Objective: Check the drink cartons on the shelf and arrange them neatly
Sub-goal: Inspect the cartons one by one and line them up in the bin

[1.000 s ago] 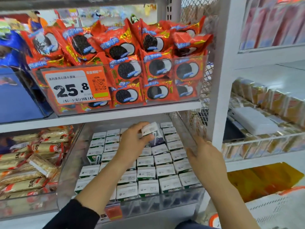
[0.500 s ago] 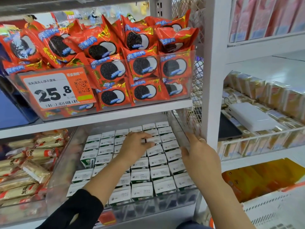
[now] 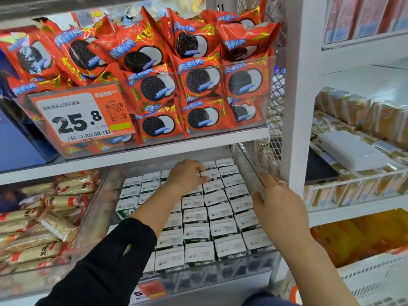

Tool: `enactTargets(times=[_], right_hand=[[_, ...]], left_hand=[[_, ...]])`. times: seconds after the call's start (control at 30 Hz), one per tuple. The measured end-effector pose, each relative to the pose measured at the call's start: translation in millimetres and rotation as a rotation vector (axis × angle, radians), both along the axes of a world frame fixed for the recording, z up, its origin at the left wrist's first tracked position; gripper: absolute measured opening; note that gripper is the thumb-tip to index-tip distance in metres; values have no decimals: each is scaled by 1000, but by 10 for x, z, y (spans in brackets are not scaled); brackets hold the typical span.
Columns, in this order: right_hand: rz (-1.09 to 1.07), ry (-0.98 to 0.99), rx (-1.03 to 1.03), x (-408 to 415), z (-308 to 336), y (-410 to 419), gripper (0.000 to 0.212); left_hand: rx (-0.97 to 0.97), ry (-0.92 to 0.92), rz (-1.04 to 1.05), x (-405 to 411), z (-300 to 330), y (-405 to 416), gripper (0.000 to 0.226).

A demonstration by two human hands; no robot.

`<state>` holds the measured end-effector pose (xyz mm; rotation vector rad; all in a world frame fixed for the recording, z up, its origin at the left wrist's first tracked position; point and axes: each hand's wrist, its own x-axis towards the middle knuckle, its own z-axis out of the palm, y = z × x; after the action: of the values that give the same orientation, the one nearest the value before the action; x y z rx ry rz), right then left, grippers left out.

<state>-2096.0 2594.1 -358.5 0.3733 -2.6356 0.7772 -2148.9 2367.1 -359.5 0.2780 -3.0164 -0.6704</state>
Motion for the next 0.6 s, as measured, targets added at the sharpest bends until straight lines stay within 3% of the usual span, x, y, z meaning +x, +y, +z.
enactTargets(times=[0.17, 0.3, 0.4, 0.5, 0.6], right_hand=[[21, 10, -20, 9, -3, 4, 42], [14, 28, -25, 4, -6, -1, 41], [-1, 43, -25, 7, -10, -1, 41], [-27, 31, -14, 33, 6, -16, 41], [-38, 124, -103, 72, 75, -43, 35]], left_hand=[[-160, -80, -29, -123, 78, 22, 45], [-274, -21, -8, -136, -39, 66, 49], [-130, 106, 22, -57, -153, 35, 47], [136, 291, 46, 32, -116, 48, 44], [514, 450, 55, 219, 60, 139, 18]])
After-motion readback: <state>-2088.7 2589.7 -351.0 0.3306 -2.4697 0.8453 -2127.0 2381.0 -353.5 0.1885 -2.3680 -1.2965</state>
